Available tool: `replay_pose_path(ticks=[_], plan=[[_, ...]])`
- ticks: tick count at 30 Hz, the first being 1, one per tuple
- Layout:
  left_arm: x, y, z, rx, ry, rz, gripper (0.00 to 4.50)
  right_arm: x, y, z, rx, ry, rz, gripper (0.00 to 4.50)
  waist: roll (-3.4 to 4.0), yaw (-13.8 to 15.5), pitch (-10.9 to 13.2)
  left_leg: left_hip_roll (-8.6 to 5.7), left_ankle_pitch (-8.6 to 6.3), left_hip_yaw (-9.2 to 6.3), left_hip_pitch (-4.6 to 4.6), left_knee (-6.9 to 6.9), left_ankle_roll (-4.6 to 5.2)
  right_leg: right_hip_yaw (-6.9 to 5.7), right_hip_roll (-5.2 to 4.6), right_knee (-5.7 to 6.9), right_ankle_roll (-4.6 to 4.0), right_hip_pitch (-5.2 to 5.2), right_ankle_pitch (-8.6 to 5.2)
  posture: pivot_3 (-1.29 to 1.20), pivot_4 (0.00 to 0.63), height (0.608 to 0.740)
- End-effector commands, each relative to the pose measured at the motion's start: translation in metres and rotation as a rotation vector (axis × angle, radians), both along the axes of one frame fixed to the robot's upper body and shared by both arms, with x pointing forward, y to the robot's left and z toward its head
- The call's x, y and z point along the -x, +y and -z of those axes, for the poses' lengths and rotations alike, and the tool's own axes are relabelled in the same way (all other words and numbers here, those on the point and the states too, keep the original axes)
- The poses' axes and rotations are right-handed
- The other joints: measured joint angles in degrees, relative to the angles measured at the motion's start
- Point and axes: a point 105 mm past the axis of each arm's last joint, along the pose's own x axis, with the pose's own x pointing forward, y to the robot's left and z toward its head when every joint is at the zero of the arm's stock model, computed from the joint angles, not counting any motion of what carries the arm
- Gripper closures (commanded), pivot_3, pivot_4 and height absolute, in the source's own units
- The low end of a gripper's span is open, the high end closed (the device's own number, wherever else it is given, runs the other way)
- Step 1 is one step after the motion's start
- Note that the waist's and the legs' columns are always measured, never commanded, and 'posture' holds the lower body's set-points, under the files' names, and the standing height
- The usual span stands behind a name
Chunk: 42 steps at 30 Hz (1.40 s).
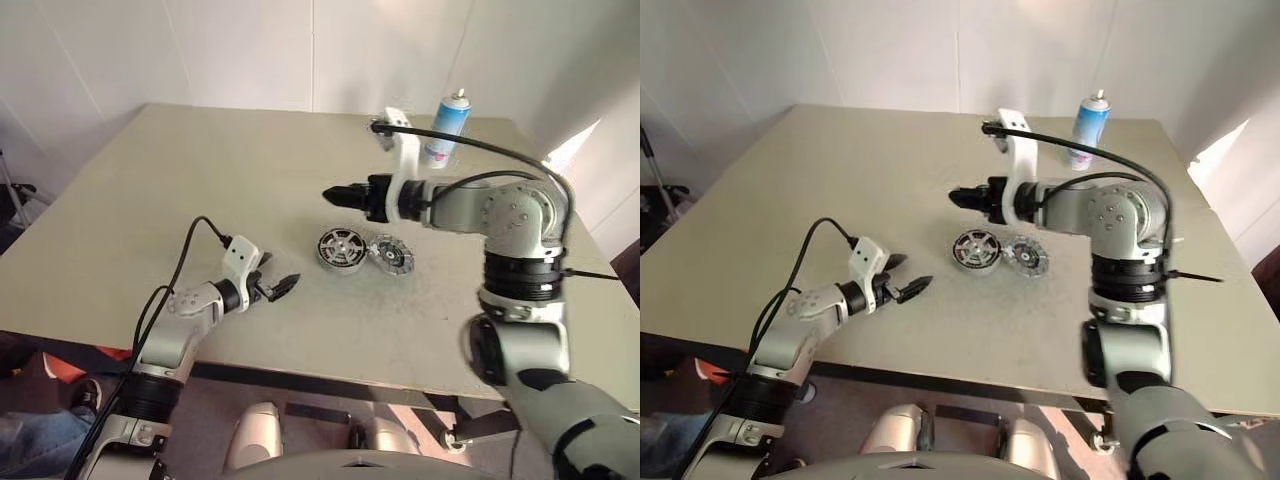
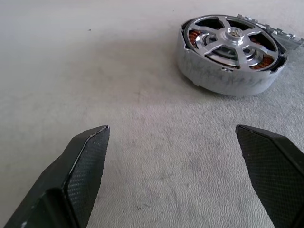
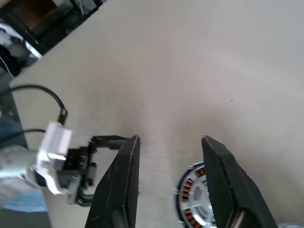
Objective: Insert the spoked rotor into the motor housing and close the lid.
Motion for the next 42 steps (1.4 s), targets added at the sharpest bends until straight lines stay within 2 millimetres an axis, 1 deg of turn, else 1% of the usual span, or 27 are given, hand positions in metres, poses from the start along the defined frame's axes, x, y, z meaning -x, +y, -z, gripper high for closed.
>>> replay_pose_path(ticks=[1,3,6,7,8,10,12,14,15,16,18,20,21,22,26,28,32,38,42], plan=[[-0.007,0.000,-0.017,0.029,-0.055,0.001,0.00,-0.019,-0.025,0.012,0.018,-0.033,0.107,2.23,0.03,-0.2,0.0,0.00,0.00,0.01,-0.01,0.03,0.00,0.01,0.00,0.01,-0.01,-0.01,0.00,0.00,0.000,0.740],[-0.008,0.000,-0.020,0.042,-0.059,0.002,0.00,-0.030,-0.050,0.027,-0.023,0.042,0.259,2.23,0.03,-0.3,0.0,0.01,0.01,0.02,-0.08,0.13,-0.01,0.01,0.00,0.09,-0.04,-0.11,0.01,0.00,0.000,0.740],[-0.011,-0.002,-0.024,0.047,-0.064,0.007,0.00,-0.031,-0.075,0.045,-0.147,0.178,0.419,2.23,0.04,-0.3,0.0,0.06,0.01,0.01,-0.17,0.28,0.01,-0.01,0.03,0.14,-0.18,-0.15,0.08,0.00,0.000,0.740],[-0.011,-0.001,-0.025,0.047,-0.066,0.009,0.00,-0.030,-0.082,0.048,-0.171,0.198,0.463,2.23,0.04,-0.3,0.0,0.06,-0.01,0.02,-0.19,0.30,0.04,-0.01,0.03,0.14,-0.36,-0.15,0.18,0.00,0.000,0.740],[-0.012,-0.001,-0.025,0.047,-0.067,0.010,0.00,-0.029,-0.092,0.051,-0.207,0.219,0.513,2.23,0.04,-0.3,0.0,0.06,-0.03,0.02,-0.22,0.33,0.08,-0.01,0.02,0.14,-0.50,-0.15,0.26,0.00,0.000,0.740],[-0.013,0.000,-0.025,0.040,-0.067,0.016,0.00,-0.026,-0.113,0.050,-0.393,0.280,0.625,2.23,0.04,-0.2,0.0,0.06,-0.09,0.02,-0.23,0.37,0.18,-0.01,0.02,0.13,-0.54,-0.12,0.28,0.00,0.000,0.740],[-0.013,0.000,-0.024,0.034,-0.064,0.024,0.00,-0.020,-0.136,0.054,-0.532,0.323,0.745,2.23,0.05,-0.2,0.0,0.05,-0.14,0.04,-0.23,0.42,0.27,0.00,0.02,0.13,-0.55,-0.12,0.29,0.00,0.000,0.740],[-0.013,-0.001,-0.023,0.033,-0.059,0.032,0.00,-0.011,-0.148,0.064,-0.621,0.374,0.843,2.23,0.06,-0.3,0.0,0.06,-0.19,0.06,-0.24,0.45,0.33,0.00,0.02,0.12,-0.54,-0.12,0.28,0.00,0.000,0.740],[-0.013,-0.002,-0.022,0.032,-0.057,0.038,0.00,-0.004,-0.149,0.072,-0.647,0.407,0.884,2.23,0.06,-0.3,0.0,0.06,-0.19,0.06,-0.23,0.45,0.33,0.00,0.02,0.13,-0.54,-0.12,0.28,0.00,0.000,0.740],[-0.013,-0.003,-0.021,0.031,-0.054,0.046,0.00,0.005,-0.146,0.082,-0.664,0.452,0.902,2.23,0.10,-0.5,0.0,0.08,-0.19,0.06,-0.22,0.45,0.33,0.00,0.03,0.14,-0.54,-0.14,0.28,0.00,0.000,0.740],[-0.013,-0.006,-0.020,0.029,-0.050,0.058,0.00,0.022,-0.131,0.097,-0.683,0.525,0.895,2.23,0.14,-0.7,0.0,0.12,-0.13,0.11,-0.19,0.37,0.24,0.00,0.04,0.17,-0.52,-0.23,0.26,0.00,0.000,0.740],[-0.013,-0.009,-0.019,0.025,-0.048,0.070,0.00,0.040,-0.107,0.109,-0.723,0.560,0.830,2.23,0.16,-0.8,-0.1,0.19,-0.05,0.10,-0.15,0.25,0.10,-0.02,0.11,0.18,-0.27,-0.29,0.07,0.00,0.000,0.740],[-0.013,-0.010,-0.019,0.023,-0.048,0.074,0.00,0.049,-0.096,0.113,-0.747,0.565,0.793,2.23,0.18,-0.6,-0.1,0.19,0.00,0.09,-0.16,0.15,0.02,-0.05,0.11,0.19,-0.28,-0.35,0.02,0.00,0.000,0.740],[-0.013,-0.010,-0.019,0.022,-0.048,0.077,0.00,0.055,-0.089,0.114,-0.763,0.567,0.771,2.23,0.32,-0.4,-0.1,0.19,0.01,0.09,-0.13,0.07,0.00,-0.06,0.11,0.18,-0.31,-0.37,-0.01,0.00,0.000,0.740],[-0.013,-0.011,-0.018,0.020,-0.045,0.086,0.00,0.070,-0.079,0.116,-0.774,0.574,0.721,2.23,0.43,-0.3,-0.2,0.10,0.00,0.12,-0.15,0.08,0.02,-0.02,0.04,0.12,-0.25,-0.35,-0.01,0.00,0.000,0.740],[-0.013,-0.011,-0.017,0.020,-0.044,0.089,0.00,0.073,-0.077,0.115,-0.774,0.577,0.700,2.23,0.44,-0.3,-0.2,0.12,0.03,0.11,-0.12,0.07,-0.04,-0.03,0.04,0.13,-0.24,-0.36,-0.01,0.00,0.000,0.740],[-0.013,-0.013,-0.017,0.021,-0.043,0.092,0.00,0.065,-0.076,0.107,-0.792,0.586,0.685,2.23,0.46,-0.3,-0.2,0.12,0.14,0.10,-0.11,-0.06,-0.22,-0.04,0.05,0.11,-0.23,-0.41,-0.02,0.00,0.000,0.740],[-0.012,-0.011,-0.017,0.020,-0.046,0.083,0.00,0.053,-0.074,0.103,-0.786,0.624,0.680,2.23,0.49,-0.3,-0.2,0.08,0.14,0.08,-0.23,-0.07,-0.21,-0.05,0.04,0.07,-0.19,-0.46,0.00,0.00,0.000,0.740],[-0.011,-0.008,-0.017,0.018,-0.047,0.068,0.00,0.050,-0.071,0.104,-0.772,0.642,0.679,2.23,0.49,-0.3,-0.2,0.10,0.14,0.07,-0.26,-0.08,-0.21,-0.05,0.05,0.08,-0.19,-0.49,-0.01,0.00,0.000,0.740]])
